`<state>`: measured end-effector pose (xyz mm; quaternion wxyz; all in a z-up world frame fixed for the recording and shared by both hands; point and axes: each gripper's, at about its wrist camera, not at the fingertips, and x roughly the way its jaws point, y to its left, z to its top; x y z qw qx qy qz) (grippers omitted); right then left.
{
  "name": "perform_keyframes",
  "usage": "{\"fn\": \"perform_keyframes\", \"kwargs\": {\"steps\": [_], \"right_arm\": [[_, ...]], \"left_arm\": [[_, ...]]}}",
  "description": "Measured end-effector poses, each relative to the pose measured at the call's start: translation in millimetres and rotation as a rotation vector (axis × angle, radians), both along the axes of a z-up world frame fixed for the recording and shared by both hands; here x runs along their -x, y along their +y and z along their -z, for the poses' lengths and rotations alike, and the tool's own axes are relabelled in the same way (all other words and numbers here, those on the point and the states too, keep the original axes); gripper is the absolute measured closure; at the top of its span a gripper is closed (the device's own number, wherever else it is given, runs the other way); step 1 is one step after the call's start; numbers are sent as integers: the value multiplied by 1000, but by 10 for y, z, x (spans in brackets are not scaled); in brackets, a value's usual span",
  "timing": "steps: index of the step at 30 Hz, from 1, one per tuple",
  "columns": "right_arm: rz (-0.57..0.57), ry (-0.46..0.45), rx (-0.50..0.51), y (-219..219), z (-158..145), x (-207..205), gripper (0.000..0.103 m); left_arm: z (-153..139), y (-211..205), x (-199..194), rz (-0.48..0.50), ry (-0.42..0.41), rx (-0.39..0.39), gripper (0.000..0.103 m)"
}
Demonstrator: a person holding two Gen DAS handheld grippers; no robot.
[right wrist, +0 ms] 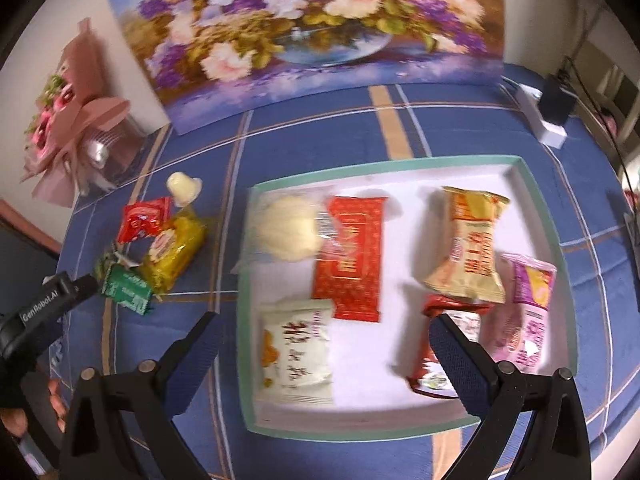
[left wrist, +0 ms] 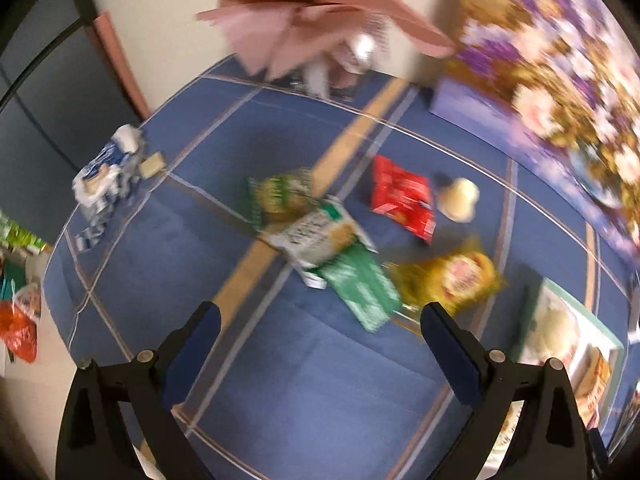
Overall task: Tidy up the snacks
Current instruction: 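Withdraw both tools from the tray back toward the snack pile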
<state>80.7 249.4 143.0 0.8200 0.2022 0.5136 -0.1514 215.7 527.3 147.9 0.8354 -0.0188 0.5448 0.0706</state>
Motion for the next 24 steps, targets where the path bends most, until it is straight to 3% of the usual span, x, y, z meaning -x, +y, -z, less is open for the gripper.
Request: {"fn": "perform_keyframes", "kwargs": {"steps": [13, 24], "right_arm": [[-140, 18, -25, 600, 169, -393, 0], [-208, 20, -4, 901, 212, -712, 0]], "left_arm": [[208, 737, -194, -139, 52, 138, 3], [310, 864, -373, -137, 71, 176, 3]]}}
